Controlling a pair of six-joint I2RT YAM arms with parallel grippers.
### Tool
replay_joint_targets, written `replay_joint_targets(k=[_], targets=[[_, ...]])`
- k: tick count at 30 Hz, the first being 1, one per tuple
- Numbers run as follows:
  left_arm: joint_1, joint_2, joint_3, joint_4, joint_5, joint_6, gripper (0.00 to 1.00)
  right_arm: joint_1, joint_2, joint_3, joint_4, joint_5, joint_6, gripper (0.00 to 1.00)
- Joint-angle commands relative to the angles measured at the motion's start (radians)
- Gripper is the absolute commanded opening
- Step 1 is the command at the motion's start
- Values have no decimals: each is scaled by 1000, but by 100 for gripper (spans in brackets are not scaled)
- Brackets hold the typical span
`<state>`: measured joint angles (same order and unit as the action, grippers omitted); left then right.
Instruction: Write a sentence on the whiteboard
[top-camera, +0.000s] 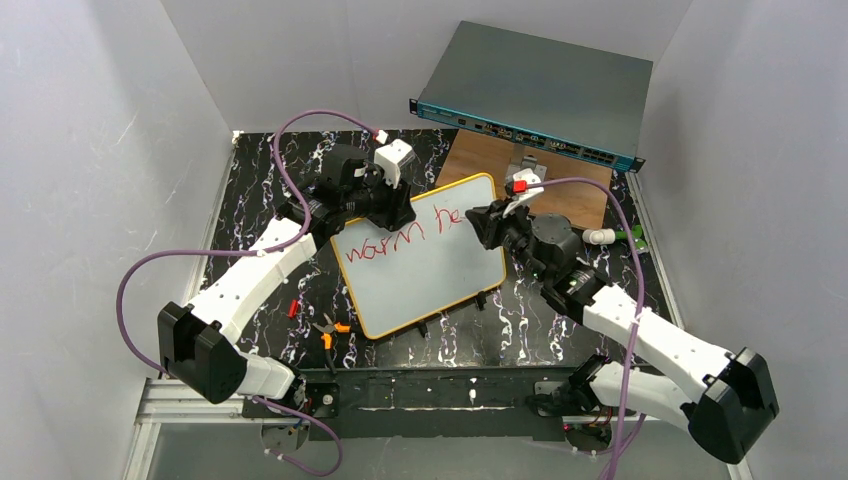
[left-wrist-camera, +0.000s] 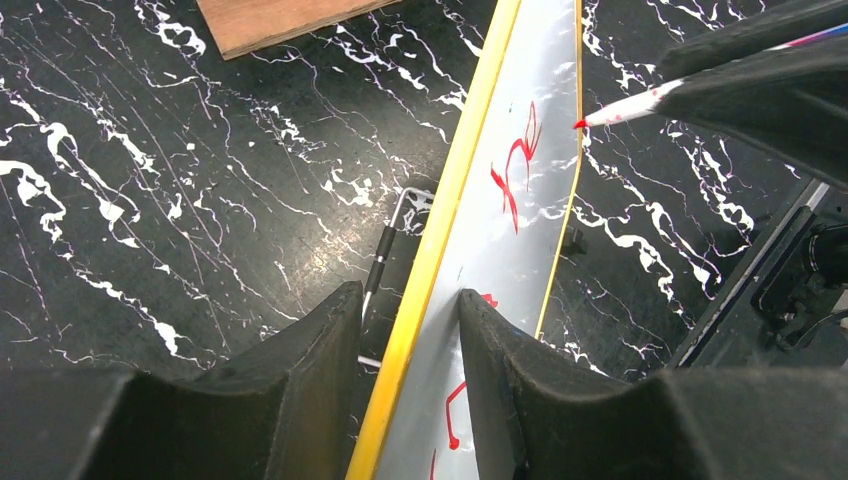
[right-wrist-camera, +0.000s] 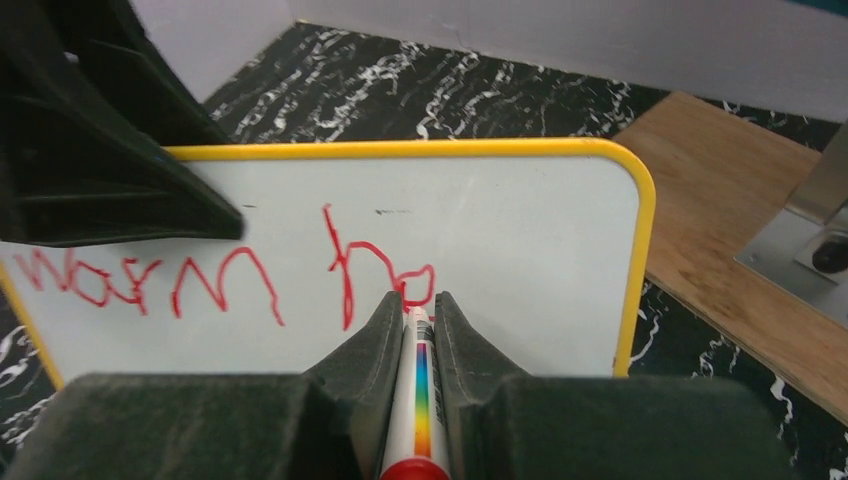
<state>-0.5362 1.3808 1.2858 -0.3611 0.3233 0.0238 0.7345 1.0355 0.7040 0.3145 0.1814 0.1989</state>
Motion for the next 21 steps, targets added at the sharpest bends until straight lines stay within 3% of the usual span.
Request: replay_joint_targets(k=[1, 6, 21], targets=[[-1, -26, 43, 46, 8, 11, 0, 1, -63, 40, 55, -74, 17, 1], [-1, -26, 47, 48, 11, 10, 0, -15, -53, 35, 52, 66, 24, 1], [-1, -40, 40, 34, 11, 17, 0, -80, 18, 41, 96, -6, 50, 1]])
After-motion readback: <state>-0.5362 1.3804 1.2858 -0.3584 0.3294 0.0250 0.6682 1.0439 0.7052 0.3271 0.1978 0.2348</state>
